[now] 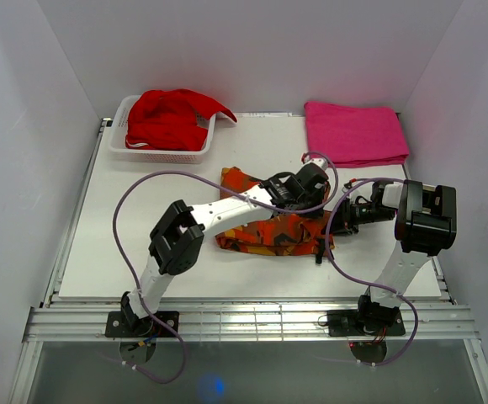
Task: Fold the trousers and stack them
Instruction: Fold the trousers
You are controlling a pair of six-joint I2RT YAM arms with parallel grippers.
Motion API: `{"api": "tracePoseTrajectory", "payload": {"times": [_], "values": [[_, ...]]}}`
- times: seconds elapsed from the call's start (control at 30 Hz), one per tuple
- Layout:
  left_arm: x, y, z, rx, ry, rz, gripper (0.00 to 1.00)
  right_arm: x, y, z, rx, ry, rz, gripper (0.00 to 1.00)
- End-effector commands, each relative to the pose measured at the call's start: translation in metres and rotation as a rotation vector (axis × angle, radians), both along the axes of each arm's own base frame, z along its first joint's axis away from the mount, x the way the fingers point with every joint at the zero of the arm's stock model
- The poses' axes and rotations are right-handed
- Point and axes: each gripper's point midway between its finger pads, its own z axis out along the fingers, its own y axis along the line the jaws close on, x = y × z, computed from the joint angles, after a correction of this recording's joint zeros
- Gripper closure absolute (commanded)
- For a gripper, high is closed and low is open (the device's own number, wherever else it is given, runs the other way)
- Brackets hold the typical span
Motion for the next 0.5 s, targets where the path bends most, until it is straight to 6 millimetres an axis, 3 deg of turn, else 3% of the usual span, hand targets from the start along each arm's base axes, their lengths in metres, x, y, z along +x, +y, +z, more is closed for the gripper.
{"api": "tracePoseTrajectory", "payload": {"times": [0.0, 0.27, 0.47], "values": [[-0.01, -0.007, -0.01, -0.007, 0.078, 0.002, 1.0, 0.001, 0.003, 0.005, -0.003, -0.036, 0.009, 0.92], [-0.026, -0.021, -0.028, -0.004, 0.088, -0.017, 1.0, 0.0, 0.004, 0.004, 0.001, -0.026, 0.003, 0.92], [-0.019, -0.026, -0.041, -0.003, 0.087, 0.02, 0.96, -0.001, 0.004, 0.004, 0.005, -0.029, 0.002, 0.92]]}}
